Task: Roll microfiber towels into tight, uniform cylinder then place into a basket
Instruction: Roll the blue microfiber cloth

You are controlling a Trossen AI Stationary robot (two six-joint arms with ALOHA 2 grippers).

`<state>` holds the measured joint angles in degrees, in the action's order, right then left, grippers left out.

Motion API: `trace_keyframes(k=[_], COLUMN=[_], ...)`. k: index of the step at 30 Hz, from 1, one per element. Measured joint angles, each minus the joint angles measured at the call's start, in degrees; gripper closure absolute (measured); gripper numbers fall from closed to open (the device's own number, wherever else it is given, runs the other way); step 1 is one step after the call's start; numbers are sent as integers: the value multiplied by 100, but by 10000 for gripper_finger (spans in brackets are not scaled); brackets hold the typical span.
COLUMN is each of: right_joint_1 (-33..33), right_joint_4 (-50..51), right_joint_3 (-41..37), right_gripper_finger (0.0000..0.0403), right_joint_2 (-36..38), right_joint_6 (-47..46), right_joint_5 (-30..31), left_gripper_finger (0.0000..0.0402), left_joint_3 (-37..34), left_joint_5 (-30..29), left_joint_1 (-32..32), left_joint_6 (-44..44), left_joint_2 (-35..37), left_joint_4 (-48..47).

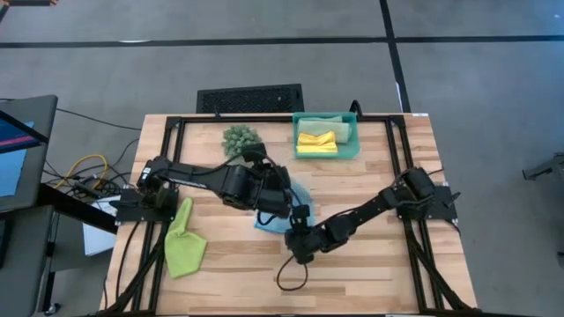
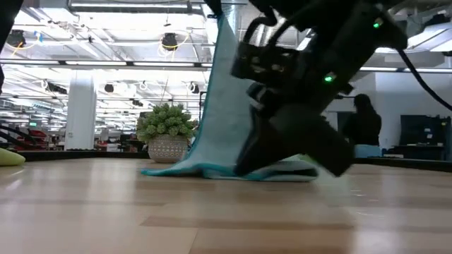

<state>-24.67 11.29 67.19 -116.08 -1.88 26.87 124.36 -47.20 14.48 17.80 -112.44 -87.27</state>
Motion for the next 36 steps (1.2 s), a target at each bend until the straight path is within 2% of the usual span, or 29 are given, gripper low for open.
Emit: trace_keyframes(k=[4,10,13,15,18,21,24,29,32,36], right_joint_1=[-312,-1208,-1722,-1993,-2218,-2204,-2084,-1917,-1831,-1653], right_joint_4=[383,403,-336,-1189,-1763,-1507,-1198,-1305,-1239,-419], right_joint_3=[-2,-253,-753,-1217,-1998,-2829,-3635,-4616,-4800,-4707], right_gripper_finger=[387,394,394,397,398,392,383,361,333,285], right_joint_2=[366,1364,1978,2451,3177,3796,4145,4242,4225,4434], right_joint_6=[-365,-762,-1010,-1019,-1529,-2721,-3782,-4821,-5043,-5092], right_joint_5=[-59,-52,-65,-66,539,1395,1522,1444,1199,1049], left_gripper_finger=[401,401,401,401,401,401,401,401,401,401], left_joint_3=[0,2,2,2,-42,-279,-893,-2417,-3229,-3980], left_joint_5=[51,731,1070,1010,537,391,563,652,644,664], left_joint_1=[326,1130,1608,1926,2180,2090,1868,1381,1185,1083], left_joint_6=[423,839,1176,1660,2339,2584,2650,3139,3488,3635], left_joint_2=[4,73,125,167,293,385,341,341,341,341], left_joint_4=[-268,-276,-277,-273,-264,-275,-264,-207,-128,-7])
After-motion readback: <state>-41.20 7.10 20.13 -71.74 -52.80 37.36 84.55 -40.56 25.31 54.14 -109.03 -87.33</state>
